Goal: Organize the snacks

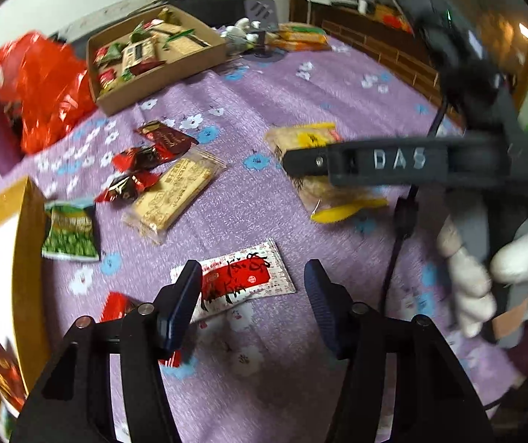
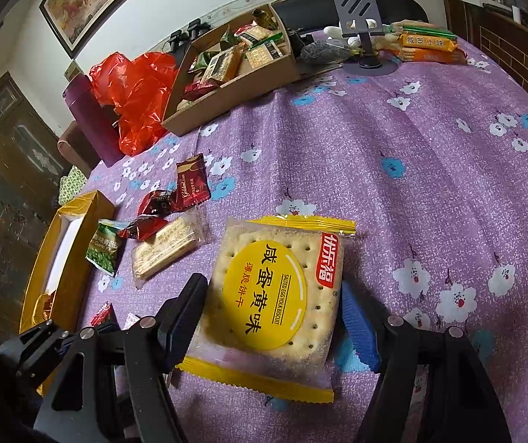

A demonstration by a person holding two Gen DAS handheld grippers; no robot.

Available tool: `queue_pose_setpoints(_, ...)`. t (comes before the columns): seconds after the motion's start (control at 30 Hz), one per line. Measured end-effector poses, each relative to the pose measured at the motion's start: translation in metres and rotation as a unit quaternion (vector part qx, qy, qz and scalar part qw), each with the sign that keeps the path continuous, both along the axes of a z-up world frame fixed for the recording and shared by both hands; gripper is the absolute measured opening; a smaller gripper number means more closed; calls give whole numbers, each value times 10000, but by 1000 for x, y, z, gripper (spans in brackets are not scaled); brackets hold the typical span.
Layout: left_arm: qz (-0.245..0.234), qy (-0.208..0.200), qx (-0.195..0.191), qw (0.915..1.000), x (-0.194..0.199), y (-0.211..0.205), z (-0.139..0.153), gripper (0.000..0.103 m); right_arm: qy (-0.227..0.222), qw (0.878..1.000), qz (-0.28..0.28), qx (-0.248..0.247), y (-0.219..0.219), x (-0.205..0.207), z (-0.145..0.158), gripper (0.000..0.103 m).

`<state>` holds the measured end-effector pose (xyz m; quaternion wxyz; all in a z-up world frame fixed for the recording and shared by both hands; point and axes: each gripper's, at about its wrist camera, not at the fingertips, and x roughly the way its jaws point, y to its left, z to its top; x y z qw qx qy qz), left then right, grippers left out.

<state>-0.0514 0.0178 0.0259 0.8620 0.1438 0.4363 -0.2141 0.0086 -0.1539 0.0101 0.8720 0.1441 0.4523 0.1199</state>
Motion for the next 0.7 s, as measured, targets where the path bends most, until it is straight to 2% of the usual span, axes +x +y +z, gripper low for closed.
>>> queue_pose_setpoints(0.07, -222, -250, 387, 9987, 2, -10, -4, 60, 0, 10000, 0, 3, 0, 0, 0, 73)
queue_pose_setpoints(0.13, -472, -499, 877, 9938, 3, -17, -13, 68, -1, 10000, 1, 1, 0, 0, 0, 73)
queue_pose_setpoints(0.17, -584, -656, 904, 9920, 2, -17, -11, 73, -4, 10000, 2, 1, 0, 0, 0, 73)
queue_pose_setpoints(0.2, -678, -575, 952, 9915, 4, -17, -12, 74, -1, 10000, 0, 8, 0, 0, 0, 73)
queue_pose_setpoints(0.23, -705, -472, 884, 9925, 7, -15, -11, 74, 1, 10000, -4, 16, 0, 0, 0, 73)
queue_pose_setpoints(0.27, -708, -246, 761, 9943, 10, -12, -11, 66, 2, 10000, -8, 24, 0, 0, 0, 73)
queue_pose_setpoints(0.3, -716, 84, 443, 9964, 14, -6, -9, 41, 0, 10000, -8, 23, 0, 0, 0, 73)
queue_pose_setpoints(0.53, -611, 427, -212, 9970, 7, 4, -4, 39, -26, 10000, -14, -42, 0, 0, 0, 73)
queue_pose_setpoints(0.63, -571, 309, -190, 9977, 3, 5, -3, 39, -23, 10000, -13, -37, 0, 0, 0, 73)
queue_pose_setpoints(0.67, -595, 255, -138, 9978, 1, 5, -3, 43, -24, 10000, -15, -31, 0, 0, 0, 73)
queue_pose_setpoints(0.7, -602, 185, -22, 9980, 2, 3, -5, 53, -23, 10000, -16, -26, 0, 0, 0, 73)
